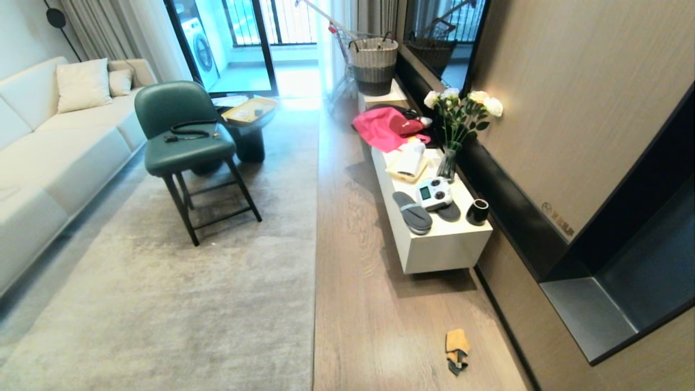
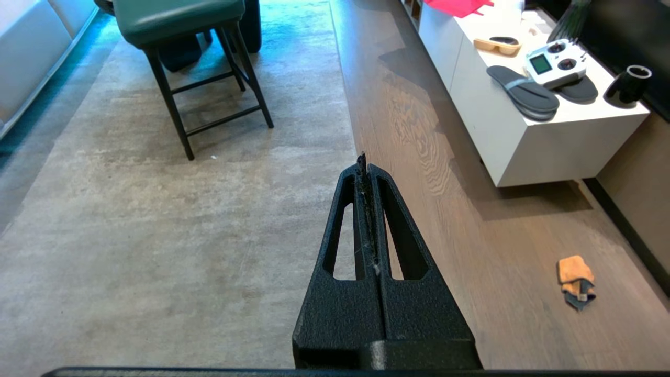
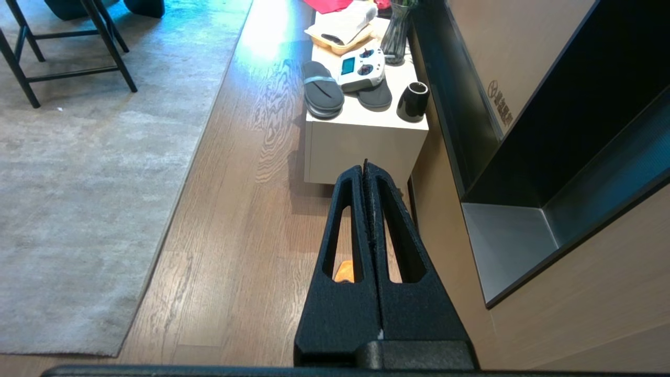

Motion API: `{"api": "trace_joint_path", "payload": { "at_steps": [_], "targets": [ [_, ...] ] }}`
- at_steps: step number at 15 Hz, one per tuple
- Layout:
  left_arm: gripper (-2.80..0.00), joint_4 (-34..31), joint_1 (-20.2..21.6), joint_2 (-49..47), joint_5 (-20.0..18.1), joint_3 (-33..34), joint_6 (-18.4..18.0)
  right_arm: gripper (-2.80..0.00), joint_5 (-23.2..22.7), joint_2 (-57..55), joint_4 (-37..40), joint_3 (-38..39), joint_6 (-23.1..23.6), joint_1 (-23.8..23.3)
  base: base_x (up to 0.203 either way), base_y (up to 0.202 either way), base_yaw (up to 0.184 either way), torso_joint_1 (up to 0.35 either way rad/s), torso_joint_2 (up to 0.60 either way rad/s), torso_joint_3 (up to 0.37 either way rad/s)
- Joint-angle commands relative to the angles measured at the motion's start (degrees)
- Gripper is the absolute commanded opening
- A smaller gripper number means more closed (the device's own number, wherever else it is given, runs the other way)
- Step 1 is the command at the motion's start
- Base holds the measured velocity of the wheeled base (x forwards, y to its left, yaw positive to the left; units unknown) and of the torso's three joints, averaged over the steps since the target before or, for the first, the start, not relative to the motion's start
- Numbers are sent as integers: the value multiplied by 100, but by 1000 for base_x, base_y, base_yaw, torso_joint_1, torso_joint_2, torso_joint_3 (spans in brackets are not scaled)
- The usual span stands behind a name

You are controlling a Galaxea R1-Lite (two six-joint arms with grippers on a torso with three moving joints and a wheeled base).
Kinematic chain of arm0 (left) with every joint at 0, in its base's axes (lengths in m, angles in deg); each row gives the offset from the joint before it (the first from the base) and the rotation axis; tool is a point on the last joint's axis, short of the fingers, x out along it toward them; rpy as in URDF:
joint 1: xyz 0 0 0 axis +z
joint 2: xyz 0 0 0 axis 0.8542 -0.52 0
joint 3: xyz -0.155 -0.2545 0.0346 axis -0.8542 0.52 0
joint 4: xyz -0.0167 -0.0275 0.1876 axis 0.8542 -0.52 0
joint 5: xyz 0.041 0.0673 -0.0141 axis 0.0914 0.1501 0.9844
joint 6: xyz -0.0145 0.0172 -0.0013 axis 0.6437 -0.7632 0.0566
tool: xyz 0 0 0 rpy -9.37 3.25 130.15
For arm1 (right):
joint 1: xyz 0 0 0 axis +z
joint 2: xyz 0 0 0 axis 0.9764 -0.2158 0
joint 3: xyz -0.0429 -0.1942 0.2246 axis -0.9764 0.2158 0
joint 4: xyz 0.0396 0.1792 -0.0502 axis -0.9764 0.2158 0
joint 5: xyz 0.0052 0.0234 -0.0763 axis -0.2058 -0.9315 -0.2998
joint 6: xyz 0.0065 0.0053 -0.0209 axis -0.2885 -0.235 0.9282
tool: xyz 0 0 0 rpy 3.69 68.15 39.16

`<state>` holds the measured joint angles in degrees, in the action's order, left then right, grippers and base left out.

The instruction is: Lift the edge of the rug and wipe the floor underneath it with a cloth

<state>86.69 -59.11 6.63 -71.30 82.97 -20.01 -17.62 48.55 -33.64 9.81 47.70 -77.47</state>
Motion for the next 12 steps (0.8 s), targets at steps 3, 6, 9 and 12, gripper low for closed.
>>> {"api": "trace_joint_path", "payload": {
  "at_steps": [3,6,9,12],
  "targets": [
    [-280,5,0,0,1,2,-1,-280,-4,-7,2,0,5,1,0,0,0,142,-336,-191],
    [-280,-3,0,0,1,2,-1,-280,-4,-7,2,0,5,1,0,0,0,152,-339,-186],
    [-280,-3,0,0,1,2,-1,-280,-4,-7,-4,0,5,1,0,0,0,144,-327,-181],
    [-280,-1,0,0,1,2,-1,-280,-4,-7,-5,0,-12,1,0,0,0,61,-138,-67]
  ]
}}
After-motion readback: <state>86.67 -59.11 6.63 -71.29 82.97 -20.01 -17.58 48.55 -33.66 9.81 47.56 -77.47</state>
